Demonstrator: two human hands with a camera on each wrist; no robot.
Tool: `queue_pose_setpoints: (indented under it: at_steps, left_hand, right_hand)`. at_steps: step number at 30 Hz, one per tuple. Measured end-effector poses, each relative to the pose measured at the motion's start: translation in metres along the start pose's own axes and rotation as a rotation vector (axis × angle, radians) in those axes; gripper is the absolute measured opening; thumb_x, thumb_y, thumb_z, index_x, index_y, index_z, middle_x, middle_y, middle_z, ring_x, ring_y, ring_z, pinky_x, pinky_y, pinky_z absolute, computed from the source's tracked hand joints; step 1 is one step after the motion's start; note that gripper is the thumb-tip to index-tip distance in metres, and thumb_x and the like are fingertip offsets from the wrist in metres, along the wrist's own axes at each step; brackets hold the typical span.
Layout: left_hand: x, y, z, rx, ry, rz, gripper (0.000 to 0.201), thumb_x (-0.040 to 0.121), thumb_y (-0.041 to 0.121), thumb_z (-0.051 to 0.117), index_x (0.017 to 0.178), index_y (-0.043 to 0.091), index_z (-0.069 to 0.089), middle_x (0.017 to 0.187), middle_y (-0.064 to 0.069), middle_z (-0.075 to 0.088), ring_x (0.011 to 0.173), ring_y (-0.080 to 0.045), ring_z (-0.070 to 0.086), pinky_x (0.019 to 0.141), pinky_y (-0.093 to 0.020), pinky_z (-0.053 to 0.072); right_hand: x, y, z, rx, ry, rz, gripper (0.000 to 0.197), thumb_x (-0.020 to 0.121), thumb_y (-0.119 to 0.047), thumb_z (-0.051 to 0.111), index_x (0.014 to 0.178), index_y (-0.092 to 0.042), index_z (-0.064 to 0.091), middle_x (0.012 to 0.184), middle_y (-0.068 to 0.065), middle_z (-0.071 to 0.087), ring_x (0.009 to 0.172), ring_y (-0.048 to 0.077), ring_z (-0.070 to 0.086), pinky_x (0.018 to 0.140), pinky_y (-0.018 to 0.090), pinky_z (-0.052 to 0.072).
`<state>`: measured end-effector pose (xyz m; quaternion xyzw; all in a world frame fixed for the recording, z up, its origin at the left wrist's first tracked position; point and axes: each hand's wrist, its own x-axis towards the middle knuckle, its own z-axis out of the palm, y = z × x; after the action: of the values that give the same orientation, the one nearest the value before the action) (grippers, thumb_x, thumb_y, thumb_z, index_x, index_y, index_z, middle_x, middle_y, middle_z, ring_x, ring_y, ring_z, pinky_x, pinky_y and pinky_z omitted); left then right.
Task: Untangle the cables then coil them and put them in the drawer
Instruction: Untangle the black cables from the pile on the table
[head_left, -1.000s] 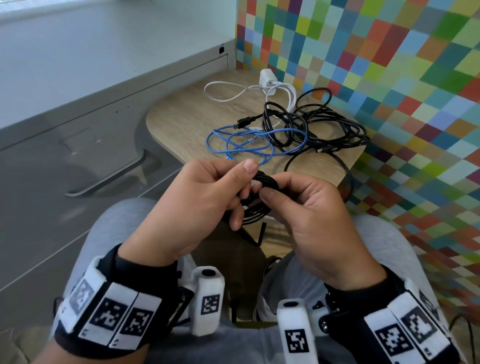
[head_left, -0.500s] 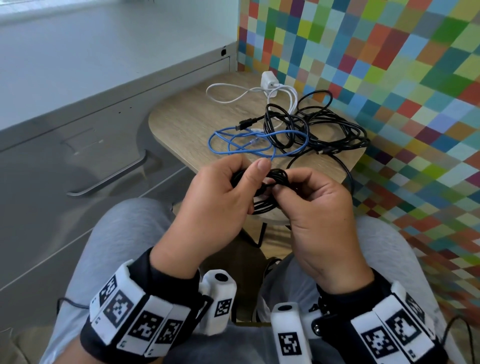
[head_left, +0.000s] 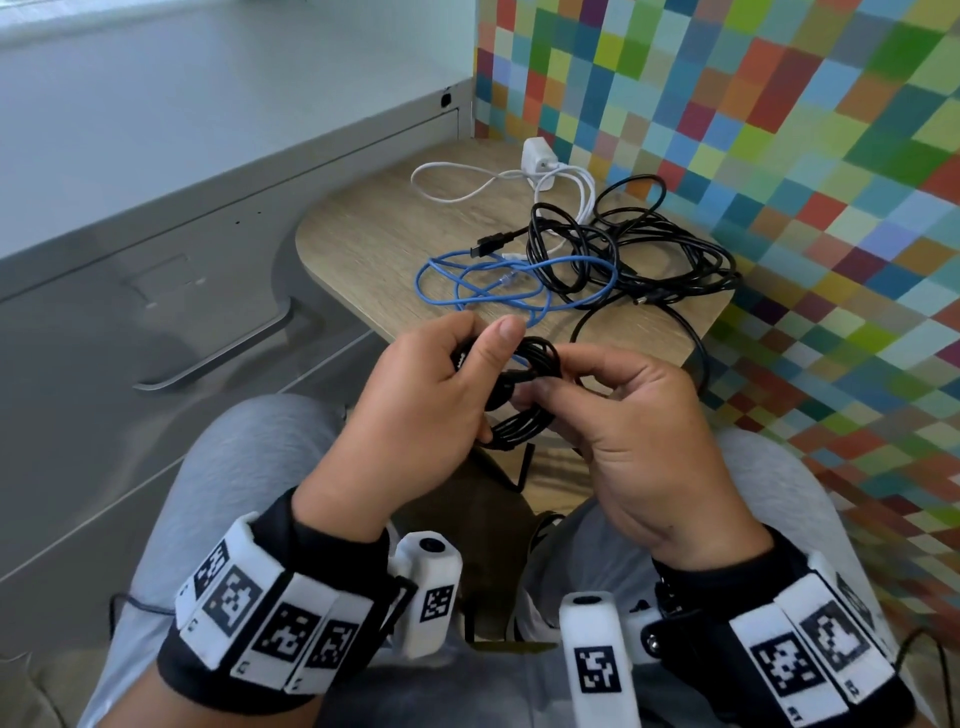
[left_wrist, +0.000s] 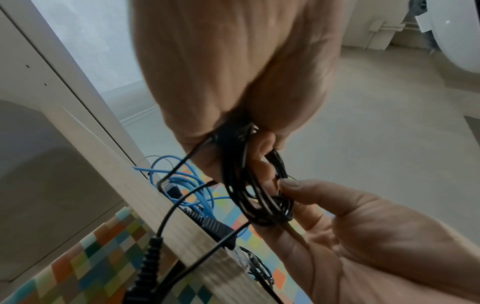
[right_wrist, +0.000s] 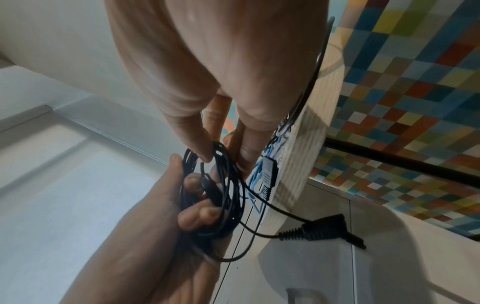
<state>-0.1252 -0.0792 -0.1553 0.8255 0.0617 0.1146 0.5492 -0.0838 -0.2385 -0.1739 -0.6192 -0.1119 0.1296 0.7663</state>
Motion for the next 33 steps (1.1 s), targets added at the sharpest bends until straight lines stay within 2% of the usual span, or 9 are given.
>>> queue_pose_setpoints:
  at_steps: [5, 7, 10, 13, 15, 17, 20, 24, 33]
  left_hand:
    - [-0.001, -0.003, 0.005, -0.095, 0.001, -0.03, 0.038, 0.096, 0.055, 0.047, 0.07, 0.027, 0.052, 0.043, 0.008, 0.05, 0.04, -0.013, 0.055, 0.055, -0.045, 0.056]
    - [-0.002, -0.002, 0.007, -0.099, -0.005, -0.047, 0.039, 0.098, 0.053, 0.046, 0.072, 0.024, 0.053, 0.042, 0.006, 0.049, 0.041, -0.014, 0.057, 0.057, -0.044, 0.054]
    - [-0.002, -0.004, 0.008, -0.096, -0.006, -0.055, 0.04, 0.102, 0.051, 0.047, 0.072, 0.026, 0.053, 0.043, 0.005, 0.049, 0.042, -0.015, 0.058, 0.059, -0.045, 0.055]
    - [-0.002, -0.007, 0.008, -0.166, -0.021, -0.063, 0.04, 0.099, 0.059, 0.05, 0.069, 0.033, 0.056, 0.052, 0.008, 0.046, 0.041, -0.014, 0.048, 0.059, -0.06, 0.056]
    - [-0.001, -0.007, 0.009, -0.283, -0.03, -0.098, 0.042, 0.099, 0.057, 0.051, 0.07, 0.027, 0.054, 0.06, 0.005, 0.042, 0.041, -0.013, 0.04, 0.052, -0.054, 0.051]
    - [0.0, -0.003, 0.008, -0.451, -0.028, -0.157, 0.044, 0.105, 0.045, 0.05, 0.071, 0.018, 0.048, 0.061, 0.002, 0.037, 0.042, -0.011, 0.031, 0.045, -0.036, 0.041]
    - [-0.001, 0.005, 0.005, -0.673, -0.04, -0.236, 0.039, 0.096, 0.044, 0.052, 0.07, 0.016, 0.042, 0.058, 0.001, 0.031, 0.042, -0.01, 0.022, 0.038, -0.022, 0.029]
    - [-0.002, 0.009, 0.002, -0.765, -0.101, -0.281, 0.038, 0.086, 0.047, 0.055, 0.068, 0.016, 0.041, 0.055, 0.001, 0.031, 0.04, -0.01, 0.019, 0.04, -0.022, 0.015]
    - [-0.005, 0.013, -0.005, -0.729, -0.146, -0.25, 0.037, 0.084, 0.046, 0.057, 0.058, 0.023, 0.046, 0.054, 0.003, 0.03, 0.042, -0.009, 0.017, 0.043, -0.025, 0.009]
  right_hand:
    - [-0.001, 0.0, -0.001, -0.24, 0.022, -0.106, 0.025, 0.091, -0.001, 0.074, 0.102, -0.023, 0.081, 0.09, 0.001, 0.081, 0.088, 0.021, 0.079, 0.083, 0.029, 0.063]
    - [0.001, 0.004, -0.003, -0.298, 0.04, -0.134, 0.026, 0.092, -0.004, 0.075, 0.101, -0.027, 0.081, 0.089, -0.001, 0.081, 0.087, 0.025, 0.078, 0.08, 0.032, 0.063]
    - [0.003, 0.008, -0.006, -0.306, 0.046, -0.123, 0.022, 0.092, -0.005, 0.076, 0.105, -0.022, 0.081, 0.09, 0.0, 0.081, 0.088, 0.024, 0.078, 0.082, 0.034, 0.064]
    - [0.003, 0.009, -0.007, -0.241, 0.004, -0.08, 0.021, 0.092, -0.004, 0.075, 0.108, -0.017, 0.08, 0.094, 0.001, 0.081, 0.092, 0.019, 0.078, 0.084, 0.031, 0.062]
    - [0.002, 0.008, -0.006, -0.146, -0.044, -0.043, 0.018, 0.093, -0.006, 0.074, 0.107, -0.016, 0.08, 0.097, 0.006, 0.081, 0.095, 0.021, 0.077, 0.086, 0.032, 0.061]
    - [0.003, 0.007, -0.007, 0.005, -0.079, -0.001, 0.016, 0.095, -0.014, 0.069, 0.107, -0.014, 0.079, 0.101, 0.013, 0.08, 0.1, 0.025, 0.076, 0.092, 0.036, 0.06]
    - [0.006, 0.006, -0.011, 0.166, -0.138, 0.038, 0.029, 0.093, -0.017, 0.058, 0.114, -0.006, 0.074, 0.11, 0.019, 0.077, 0.105, 0.027, 0.073, 0.094, 0.036, 0.059]
    - [0.007, 0.008, -0.013, 0.109, -0.175, -0.025, 0.027, 0.093, -0.011, 0.061, 0.115, -0.012, 0.076, 0.108, 0.016, 0.077, 0.108, 0.033, 0.072, 0.099, 0.045, 0.057]
    - [0.005, 0.008, -0.01, 0.041, -0.236, -0.051, 0.026, 0.096, -0.009, 0.062, 0.115, -0.015, 0.079, 0.113, 0.007, 0.079, 0.111, 0.021, 0.073, 0.099, 0.031, 0.056]
